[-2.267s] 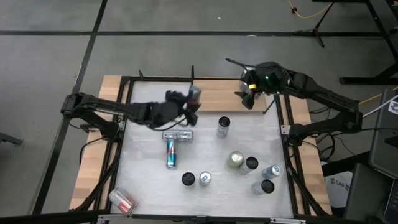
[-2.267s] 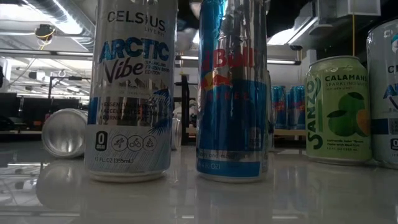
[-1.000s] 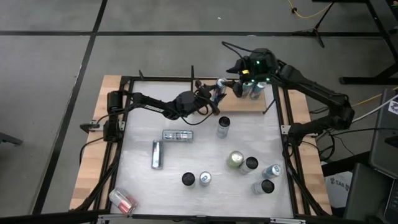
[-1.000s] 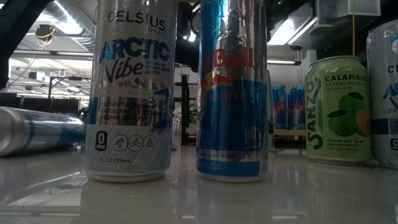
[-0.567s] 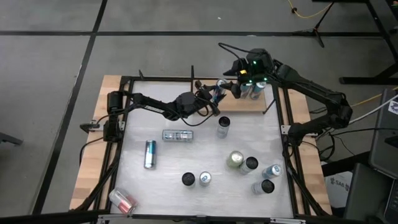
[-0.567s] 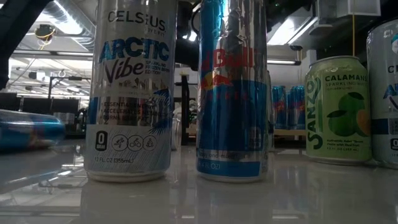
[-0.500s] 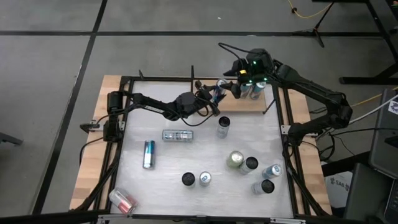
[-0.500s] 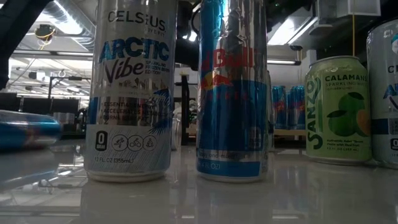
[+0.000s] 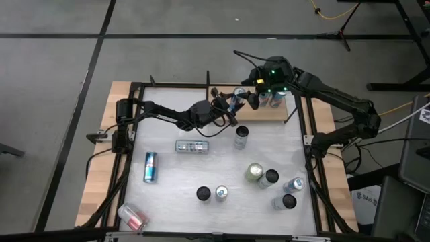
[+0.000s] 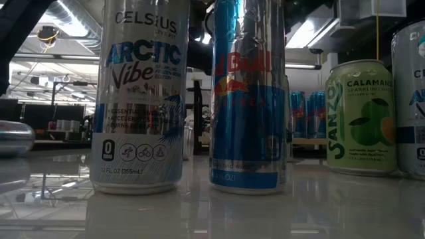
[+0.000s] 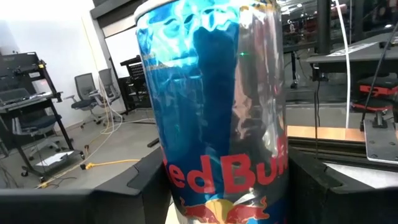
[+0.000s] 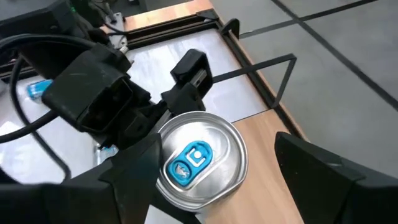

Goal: Place canned beverage on shelf
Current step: Put the blue soda can on the shelf aligned with the other blue soda cans

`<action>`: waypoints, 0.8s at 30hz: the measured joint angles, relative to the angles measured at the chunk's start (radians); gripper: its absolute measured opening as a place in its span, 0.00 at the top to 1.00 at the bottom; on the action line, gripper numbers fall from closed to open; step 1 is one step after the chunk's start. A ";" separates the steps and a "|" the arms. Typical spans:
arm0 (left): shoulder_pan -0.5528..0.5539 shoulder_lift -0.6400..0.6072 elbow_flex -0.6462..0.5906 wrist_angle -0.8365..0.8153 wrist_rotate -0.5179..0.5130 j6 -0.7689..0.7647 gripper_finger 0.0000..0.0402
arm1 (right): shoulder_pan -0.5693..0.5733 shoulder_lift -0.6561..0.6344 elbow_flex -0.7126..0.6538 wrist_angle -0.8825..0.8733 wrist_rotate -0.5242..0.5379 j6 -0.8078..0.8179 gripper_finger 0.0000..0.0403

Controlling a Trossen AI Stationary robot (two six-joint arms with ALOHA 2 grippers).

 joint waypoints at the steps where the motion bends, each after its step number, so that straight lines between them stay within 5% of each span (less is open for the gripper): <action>1: -0.001 0.000 0.000 0.002 -0.005 -0.001 0.46 | -0.001 -0.002 0.000 0.007 0.006 0.003 0.24; 24: -0.002 -0.002 0.000 0.005 -0.004 -0.003 0.46 | -0.001 -0.005 0.018 0.000 -0.028 0.019 0.24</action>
